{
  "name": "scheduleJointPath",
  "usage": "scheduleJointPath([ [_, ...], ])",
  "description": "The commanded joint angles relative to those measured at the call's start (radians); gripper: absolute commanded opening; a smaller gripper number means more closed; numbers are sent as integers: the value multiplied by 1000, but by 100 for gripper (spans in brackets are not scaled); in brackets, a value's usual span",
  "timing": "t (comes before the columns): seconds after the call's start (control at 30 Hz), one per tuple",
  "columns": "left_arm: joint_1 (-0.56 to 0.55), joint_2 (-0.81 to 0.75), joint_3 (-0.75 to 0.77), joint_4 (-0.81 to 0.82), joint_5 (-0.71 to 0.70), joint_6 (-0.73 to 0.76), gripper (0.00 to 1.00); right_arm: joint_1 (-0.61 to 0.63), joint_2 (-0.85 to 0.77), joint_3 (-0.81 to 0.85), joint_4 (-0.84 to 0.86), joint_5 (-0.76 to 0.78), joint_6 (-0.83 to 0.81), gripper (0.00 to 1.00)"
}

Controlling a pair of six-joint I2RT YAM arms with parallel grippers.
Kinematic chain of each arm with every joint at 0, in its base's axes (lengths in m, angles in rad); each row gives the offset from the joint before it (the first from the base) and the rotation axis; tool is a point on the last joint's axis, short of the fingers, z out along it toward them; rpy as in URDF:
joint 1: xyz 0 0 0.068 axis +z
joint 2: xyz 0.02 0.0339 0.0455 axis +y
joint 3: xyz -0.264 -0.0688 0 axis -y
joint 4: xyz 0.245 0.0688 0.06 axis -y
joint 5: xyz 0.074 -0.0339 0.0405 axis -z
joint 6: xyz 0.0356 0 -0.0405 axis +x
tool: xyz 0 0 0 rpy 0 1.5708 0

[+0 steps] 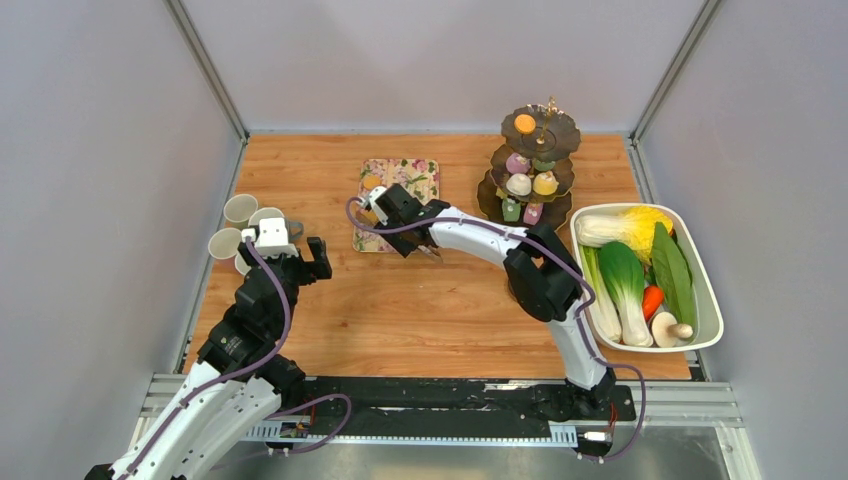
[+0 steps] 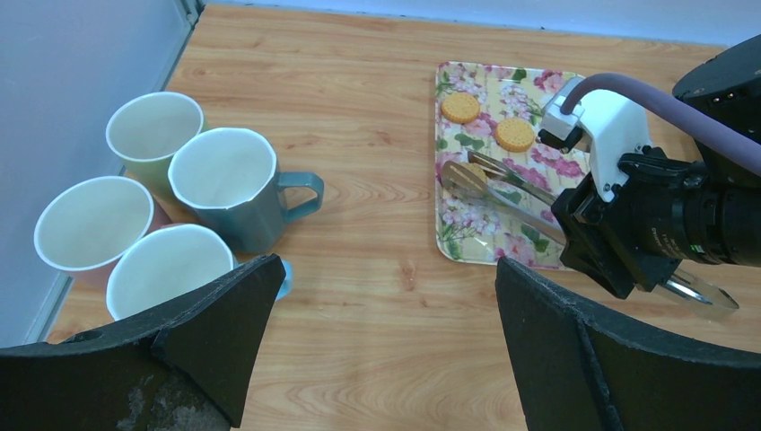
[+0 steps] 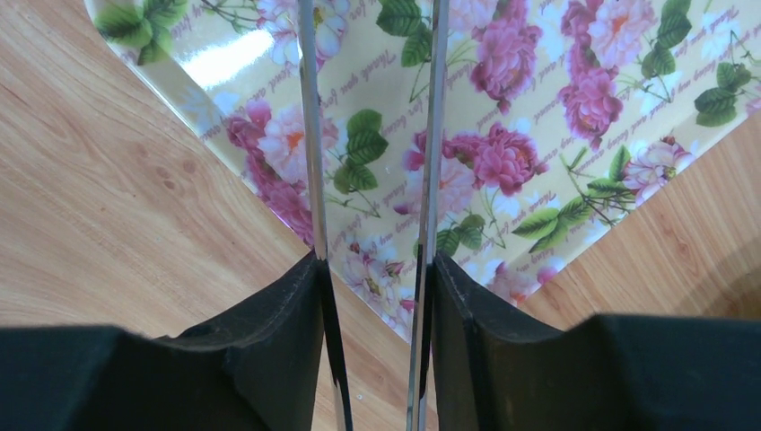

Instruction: Serve the afternoon tea

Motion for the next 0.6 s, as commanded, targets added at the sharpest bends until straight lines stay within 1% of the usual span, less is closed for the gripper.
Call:
scheduleJointPath([
  [0.0, -2, -5, -2, 18, -5, 14, 100, 4, -79, -25, 34, 44, -17, 42],
  [0.27, -2, -7, 0, 19, 0, 14, 100, 2, -230, -122, 3, 113, -15, 40],
  [0.57, -3, -11, 0, 18, 3, 12, 100, -7, -453, -150, -74, 178, 10, 41],
])
